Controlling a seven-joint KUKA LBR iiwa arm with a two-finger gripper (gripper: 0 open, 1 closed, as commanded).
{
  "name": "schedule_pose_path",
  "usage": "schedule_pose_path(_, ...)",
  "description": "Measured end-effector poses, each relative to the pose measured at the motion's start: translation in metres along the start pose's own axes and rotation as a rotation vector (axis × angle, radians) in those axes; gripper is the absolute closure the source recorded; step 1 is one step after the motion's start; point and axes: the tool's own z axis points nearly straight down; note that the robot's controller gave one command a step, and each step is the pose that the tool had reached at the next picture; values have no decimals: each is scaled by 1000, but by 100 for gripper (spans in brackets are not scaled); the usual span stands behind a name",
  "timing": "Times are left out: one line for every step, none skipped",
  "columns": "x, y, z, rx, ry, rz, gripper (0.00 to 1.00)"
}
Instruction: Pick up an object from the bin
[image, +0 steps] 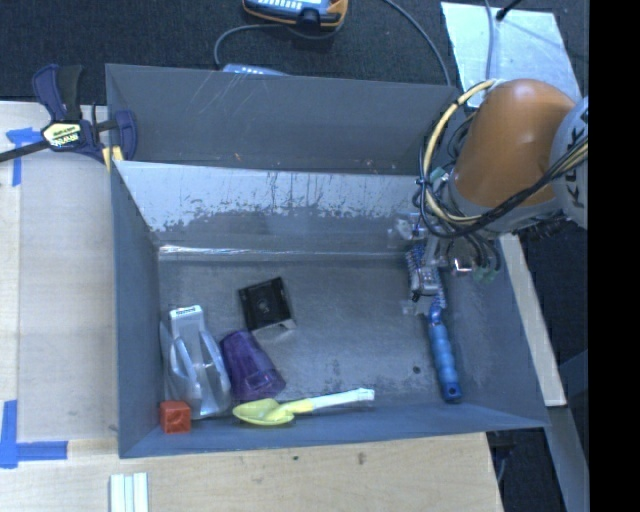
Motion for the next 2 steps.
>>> schedule_pose_path(-2,0,-5,1,-8,-2,0)
schedule_pose_path(0,-25,38,2,-13,-234,0)
